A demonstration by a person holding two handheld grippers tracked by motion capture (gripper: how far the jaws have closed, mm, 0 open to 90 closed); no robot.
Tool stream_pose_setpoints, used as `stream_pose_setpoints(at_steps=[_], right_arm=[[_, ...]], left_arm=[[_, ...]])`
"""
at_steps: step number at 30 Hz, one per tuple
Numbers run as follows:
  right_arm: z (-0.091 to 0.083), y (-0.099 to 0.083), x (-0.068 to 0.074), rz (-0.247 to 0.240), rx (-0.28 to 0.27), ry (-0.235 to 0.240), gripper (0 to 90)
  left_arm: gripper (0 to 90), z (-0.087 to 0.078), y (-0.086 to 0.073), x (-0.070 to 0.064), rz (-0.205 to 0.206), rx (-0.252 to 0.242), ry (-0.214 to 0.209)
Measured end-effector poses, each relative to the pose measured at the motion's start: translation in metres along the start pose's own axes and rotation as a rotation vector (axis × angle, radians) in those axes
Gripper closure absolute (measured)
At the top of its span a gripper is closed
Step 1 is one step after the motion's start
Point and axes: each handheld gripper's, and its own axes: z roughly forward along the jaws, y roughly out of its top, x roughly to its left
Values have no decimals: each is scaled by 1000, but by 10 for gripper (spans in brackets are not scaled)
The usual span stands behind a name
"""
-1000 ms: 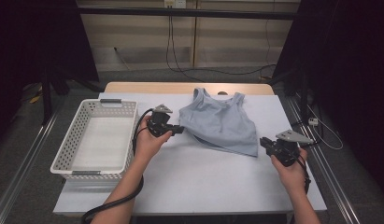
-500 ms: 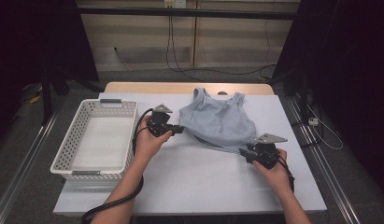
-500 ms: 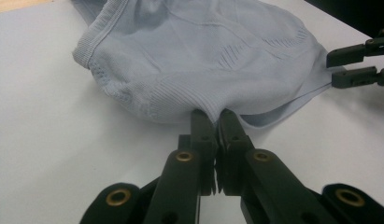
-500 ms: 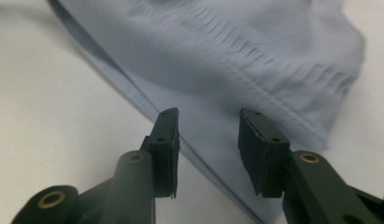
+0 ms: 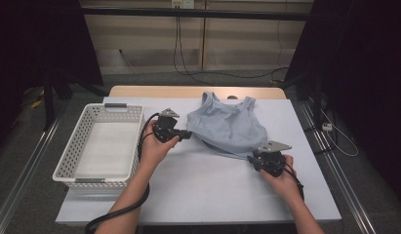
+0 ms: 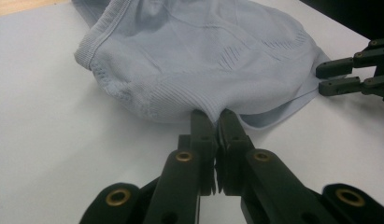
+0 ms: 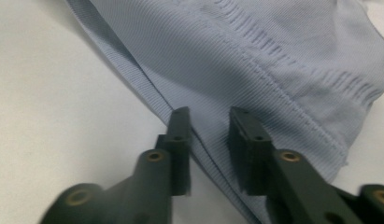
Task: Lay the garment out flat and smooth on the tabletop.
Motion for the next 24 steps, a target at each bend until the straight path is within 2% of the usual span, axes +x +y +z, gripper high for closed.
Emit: stream_pose_setpoints(at_steps=[3,4,6,12,20,24], right_arm=[[0,1,-1,-23,4,-25,855],[0,1,-2,-19,2,-23,860],[0,1,-4,-2,1,-12,865],[-6,3,-5,4,-2,2,869],[-25,3,-11,40,-45,11,870],[-31,1,-15,59,-54,33,868]], left_arm=[[873,-1,0,0,-1,5,-2],[873,-1,0,0,-1,6,-2],[873,-1,0,0,-3,-3,-3],[872,-5,2,0,-3,-10,-13],[871,-10,6,-8,9,-17,-34],[865,-11,6,-10,19,1,-35]])
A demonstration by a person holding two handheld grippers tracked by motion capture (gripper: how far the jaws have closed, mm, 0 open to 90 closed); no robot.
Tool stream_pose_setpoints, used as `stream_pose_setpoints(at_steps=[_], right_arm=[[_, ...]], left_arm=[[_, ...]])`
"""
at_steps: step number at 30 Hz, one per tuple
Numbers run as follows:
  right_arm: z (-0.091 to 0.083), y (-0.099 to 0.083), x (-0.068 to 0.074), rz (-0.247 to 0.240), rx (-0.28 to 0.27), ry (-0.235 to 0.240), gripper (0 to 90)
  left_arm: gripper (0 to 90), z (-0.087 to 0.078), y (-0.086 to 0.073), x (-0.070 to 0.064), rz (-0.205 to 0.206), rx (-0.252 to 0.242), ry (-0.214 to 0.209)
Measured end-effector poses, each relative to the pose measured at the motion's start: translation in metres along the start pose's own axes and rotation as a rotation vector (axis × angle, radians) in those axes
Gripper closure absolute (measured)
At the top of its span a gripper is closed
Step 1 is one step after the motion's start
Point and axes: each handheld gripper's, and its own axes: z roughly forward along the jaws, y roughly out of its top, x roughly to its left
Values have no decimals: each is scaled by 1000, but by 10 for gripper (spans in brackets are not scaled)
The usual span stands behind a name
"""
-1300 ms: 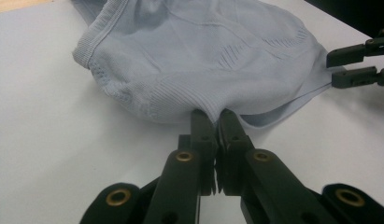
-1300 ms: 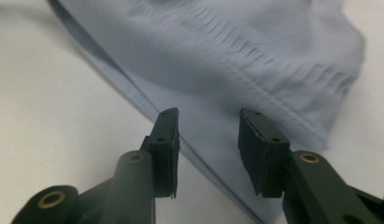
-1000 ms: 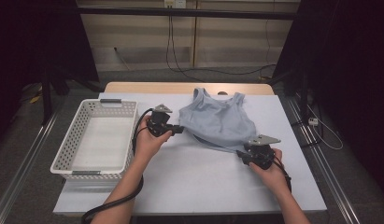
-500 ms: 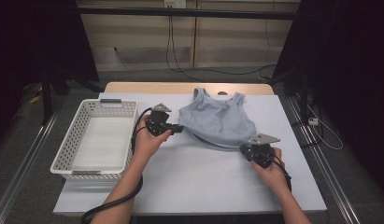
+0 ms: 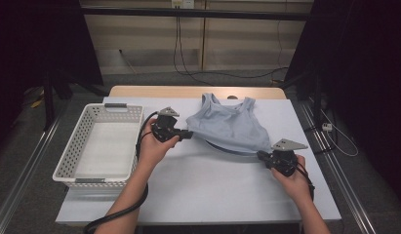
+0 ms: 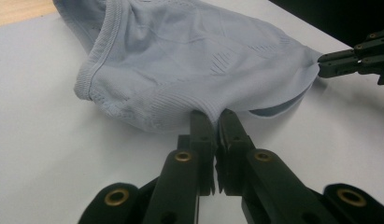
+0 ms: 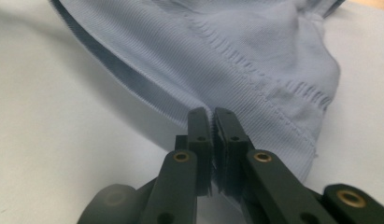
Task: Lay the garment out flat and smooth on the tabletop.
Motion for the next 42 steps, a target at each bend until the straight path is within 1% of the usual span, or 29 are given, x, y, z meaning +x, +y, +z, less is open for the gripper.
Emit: stream_pose_setpoints(at_steps=[2,4,7,10,12,16,18,21,22,26,28,31,32,35,38,40,42], right_arm=[[3,-2,1,-10,9,6,866],[8,-4,3,-21,29,7,864],[13,-4,4,-14,34,3,863],[15,-5,2,0,34,6,840],[16,-6,3,-5,39,16,823],[15,-5,4,9,26,31,783],[15,-4,5,6,19,31,774],[15,-4,6,6,25,28,779],[16,-4,5,4,26,25,782],[16,-4,5,3,30,20,796],[16,-4,5,4,30,20,796],[18,-4,5,3,38,21,800],[18,-4,4,0,42,20,803],[19,-5,5,2,48,24,802],[18,-5,4,7,53,21,805],[18,-6,4,2,51,9,807],[19,-6,3,-12,61,1,793]], left_arm=[[866,1,-1,1,-7,17,-2],[866,3,-3,4,-10,29,-2],[855,4,-5,6,-19,32,9],[815,4,-5,8,-30,43,4],[790,5,-5,9,-34,43,4],[715,4,-4,9,-29,57,2],[704,4,-4,8,-34,44,0],[713,5,-5,9,-35,47,-9],[730,5,-5,9,-37,56,-12],[781,8,-7,9,-39,47,-9],[803,9,-7,9,-38,61,-10],[841,13,-10,10,-33,91,2],[849,15,-11,10,-29,109,8],[853,19,-15,12,-32,134,10],[853,20,-17,14,-41,144,8],[853,20,-18,14,-41,150,5],[854,20,-18,14,-38,153,6]])
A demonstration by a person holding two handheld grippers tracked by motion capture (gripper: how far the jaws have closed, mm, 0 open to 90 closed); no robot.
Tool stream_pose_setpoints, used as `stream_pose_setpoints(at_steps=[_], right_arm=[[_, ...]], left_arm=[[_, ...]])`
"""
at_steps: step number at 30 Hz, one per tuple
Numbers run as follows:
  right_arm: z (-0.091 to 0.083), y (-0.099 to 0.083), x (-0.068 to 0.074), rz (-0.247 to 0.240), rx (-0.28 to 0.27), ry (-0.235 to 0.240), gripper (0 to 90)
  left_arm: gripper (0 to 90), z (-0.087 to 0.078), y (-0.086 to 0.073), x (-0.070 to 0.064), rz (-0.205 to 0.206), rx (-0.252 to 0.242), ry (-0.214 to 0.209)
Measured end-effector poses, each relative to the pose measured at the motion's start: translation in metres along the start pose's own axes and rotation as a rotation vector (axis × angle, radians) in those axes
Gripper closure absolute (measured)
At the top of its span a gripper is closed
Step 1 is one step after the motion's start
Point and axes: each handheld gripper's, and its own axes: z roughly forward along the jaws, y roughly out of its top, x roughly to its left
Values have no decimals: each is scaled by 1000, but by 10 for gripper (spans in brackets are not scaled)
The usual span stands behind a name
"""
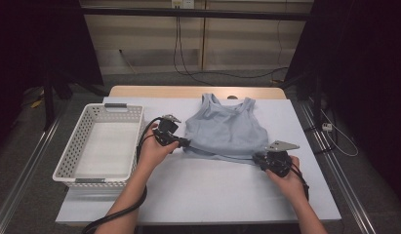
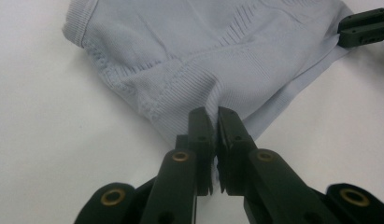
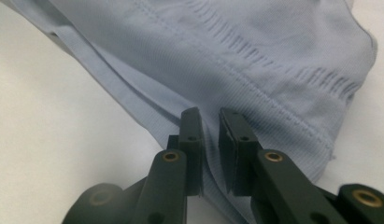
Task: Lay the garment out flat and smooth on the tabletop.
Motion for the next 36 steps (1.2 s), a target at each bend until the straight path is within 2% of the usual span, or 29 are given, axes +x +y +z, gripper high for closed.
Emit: stream_pose_setpoints(at_steps=[2,3,4,5,7,8,9,13,16,18,20,23,24,28,31,36], right_arm=[[2,-1,0,2,4,2,783],[1,-1,0,-1,7,-2,810],[1,-1,0,-7,8,-9,876],[1,0,-1,-11,10,-14,893],[0,0,-3,11,10,-14,898],[-1,0,-4,9,0,-45,900],[-3,1,-6,5,-9,-57,900],[-3,0,-7,0,-10,-52,898],[1,-2,-6,-2,2,-42,893],[0,-2,-6,-1,4,-34,890],[-1,-3,-7,11,4,-24,883],[-4,-4,-8,28,-1,-9,842],[-4,-4,-7,21,-6,0,830],[-8,-3,-8,49,-28,8,752],[-10,-3,-9,75,-47,-5,631],[-13,-3,-11,92,-69,-12,560]], left_arm=[[854,1,0,0,-1,4,2],[855,1,-1,0,-4,5,-1],[855,2,-1,1,-5,7,-1],[856,2,-1,1,-7,4,1],[860,1,-1,2,-11,-12,3],[862,1,-1,2,-15,-23,1],[863,2,0,1,-15,-21,3],[862,8,-2,3,-15,-4,9],[853,12,-4,4,-22,31,2],[830,10,-4,3,-25,31,3],[769,7,-3,3,-27,37,6],[610,1,0,1,-26,10,15],[572,-1,1,1,-28,0,17],[457,-4,3,0,-37,-35,27],[430,-2,2,2,-41,-37,31],[422,3,-2,7,-46,-33,47]])
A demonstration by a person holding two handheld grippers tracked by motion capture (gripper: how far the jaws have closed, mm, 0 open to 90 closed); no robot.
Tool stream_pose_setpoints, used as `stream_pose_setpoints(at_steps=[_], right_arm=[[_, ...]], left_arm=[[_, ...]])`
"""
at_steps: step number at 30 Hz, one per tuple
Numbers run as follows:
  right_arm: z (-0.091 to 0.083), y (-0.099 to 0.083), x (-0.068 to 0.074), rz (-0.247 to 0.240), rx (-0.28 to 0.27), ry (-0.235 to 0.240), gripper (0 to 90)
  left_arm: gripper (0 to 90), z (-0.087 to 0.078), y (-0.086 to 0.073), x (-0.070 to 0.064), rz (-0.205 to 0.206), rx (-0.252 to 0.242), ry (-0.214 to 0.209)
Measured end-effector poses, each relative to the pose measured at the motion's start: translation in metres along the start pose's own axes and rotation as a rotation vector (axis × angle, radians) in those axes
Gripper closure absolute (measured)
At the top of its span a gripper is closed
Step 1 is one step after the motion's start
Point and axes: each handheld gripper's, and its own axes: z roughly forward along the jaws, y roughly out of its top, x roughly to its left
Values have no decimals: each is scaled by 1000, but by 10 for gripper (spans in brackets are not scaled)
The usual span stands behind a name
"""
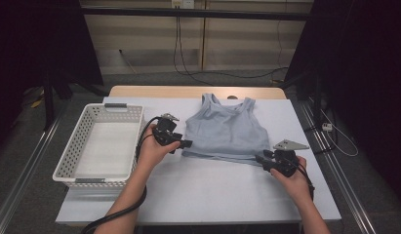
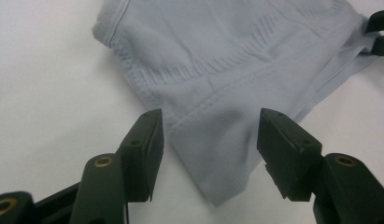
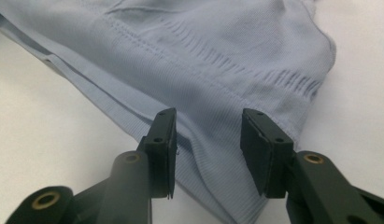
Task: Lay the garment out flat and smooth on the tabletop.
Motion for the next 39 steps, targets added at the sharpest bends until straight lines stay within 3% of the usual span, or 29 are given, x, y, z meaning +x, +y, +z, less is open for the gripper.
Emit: stream_pose_setpoints(at_steps=[3,9,14,18,22,26,29,34,36,39], right_arm=[[-1,0,-1,2,-10,-2,524],[-2,0,-1,15,-12,-25,460],[-5,1,-5,29,-23,-40,446],[-10,0,-13,52,-36,-71,446],[-11,-3,-17,73,-16,-90,466],[-11,-8,-19,99,10,-103,471],[-13,-10,-20,102,15,-99,490],[-11,-19,-17,75,54,-111,537],[-10,-21,-16,74,50,-109,585],[-9,-20,-13,59,50,-80,721]], left_arm=[[433,6,-3,3,-19,11,8],[442,21,-9,5,5,39,42],[458,18,-9,7,0,39,48],[518,19,-11,6,0,53,40],[566,19,-12,5,2,53,26],[593,18,-16,6,-27,30,9],[594,19,-17,5,-32,21,19],[574,20,-17,-3,21,40,68],[574,20,-17,-4,5,40,74],[675,17,-18,-2,-42,44,59]])
